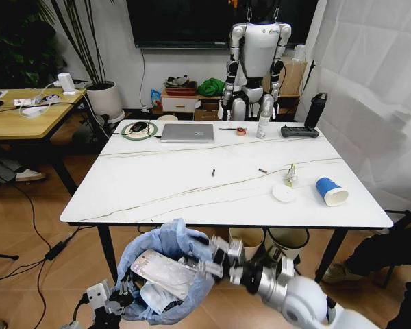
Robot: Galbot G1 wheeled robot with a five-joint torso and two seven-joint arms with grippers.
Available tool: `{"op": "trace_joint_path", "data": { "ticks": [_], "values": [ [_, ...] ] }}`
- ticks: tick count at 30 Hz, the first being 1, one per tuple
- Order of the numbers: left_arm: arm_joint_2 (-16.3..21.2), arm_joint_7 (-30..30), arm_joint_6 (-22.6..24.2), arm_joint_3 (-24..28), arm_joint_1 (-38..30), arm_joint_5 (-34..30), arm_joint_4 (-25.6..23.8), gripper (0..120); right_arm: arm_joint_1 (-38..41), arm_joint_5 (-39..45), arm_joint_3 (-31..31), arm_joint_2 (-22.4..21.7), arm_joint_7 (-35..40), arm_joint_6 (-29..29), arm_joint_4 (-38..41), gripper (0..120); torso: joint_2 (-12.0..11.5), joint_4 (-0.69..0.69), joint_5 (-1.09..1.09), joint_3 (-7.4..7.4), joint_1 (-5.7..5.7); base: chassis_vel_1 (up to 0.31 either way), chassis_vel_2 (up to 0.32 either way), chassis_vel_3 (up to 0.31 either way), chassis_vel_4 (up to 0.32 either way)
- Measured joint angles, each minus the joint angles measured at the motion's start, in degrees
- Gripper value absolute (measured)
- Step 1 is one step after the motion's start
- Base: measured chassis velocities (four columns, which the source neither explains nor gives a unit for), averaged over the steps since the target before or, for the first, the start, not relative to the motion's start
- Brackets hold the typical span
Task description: Pick up the trash bin and place the trash from the table into it.
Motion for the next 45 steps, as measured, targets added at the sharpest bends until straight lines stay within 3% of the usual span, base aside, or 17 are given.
{"op": "trace_joint_path", "data": {
  "ticks": [3, 7, 11, 13, 19, 22, 30, 35, 45],
  "values": [
    [-0.12, 0.0, 0.0, 0.08, 0.05, 0.09, 0.07, 0, 3.13, 2.73, 0.44, 1.29, 5.06, -3.98, -1.05, 77, 0.0, 0.0, 0.0, 0.0, 0.0, 0.0, 0.0, 0.0, 0.0],
    [-0.36, 0.02, 0.0, -0.28, 0.47, 0.27, -0.05, 0, 9.89, 0.91, -0.17, 4.69, 18.89, -9.07, -7.09, 94, 0.0, 0.0, 0.01, 0.0, 0.0, 0.0, 0.0, 0.0, 0.0],
    [-0.48, 0.06, -0.08, -1.01, 0.91, 0.28, -0.47, 0, 14.43, -0.11, -1.27, 7.81, 25.32, -12.28, -11.6, 100, -0.01, -0.01, -0.01, 0.0, 0.0, 0.0, 0.0, 0.0, 0.0],
    [-0.7, 0.08, -0.19, -1.73, 1.2, 0.22, -0.72, 0, 18.97, -3.33, -1.66, 12.38, 28.79, -16.73, -16.26, 100, -0.02, -0.01, 0.0, 0.0, 0.0, 0.0, 0.0, 0.0, 0.0],
    [-1.46, 0.1, -0.4, -2.54, 1.24, 0.19, -0.97, 0, 26.88, -10.59, -1.1, 21.72, 27.65, -24.71, -28.1, 100, -0.02, 0.03, -0.01, 0.01, 0.01, 0.0, 0.0, 0.0, 0.0],
    [-1.92, 0.11, -0.49, -2.54, 1.3, 0.26, -1.14, 0, 29.36, -12.42, -0.88, 24.16, 26.17, -27.01, -33.25, 100, -0.02, -0.01, -0.02, 0.01, 0.01, 0.0, 0.0, 0.0, 0.0],
    [-2.32, 0.15, -0.54, -2.53, 1.46, 0.52, -1.4, 0, 32.57, -15.6, 0.0, 27.73, 24.93, -27.37, -42.42, 100, -0.01, 0.0, -0.01, 0.0, 0.0, 0.0, 0.0, 0.0, 0.0],
    [-2.43, 0.17, -0.59, -2.54, 1.74, 0.7, -1.83, 0, 35.05, -18.37, 1.77, 30.48, 23.56, -25.45, -52.21, 100, -0.01, -0.01, -0.01, 0.0, 0.0, 0.0, 0.0, 0.0, 0.0],
    [-2.45, 0.19, -0.76, -2.6, 2.01, 0.74, -2.17, 0, 36.56, -20.74, 3.06, 33.02, 22.59, -23.22, -58.24, 100, 0.0, 0.0, 0.0, 0.0, 0.0, 0.0, 0.0, 0.0, 0.0]
  ]
}}
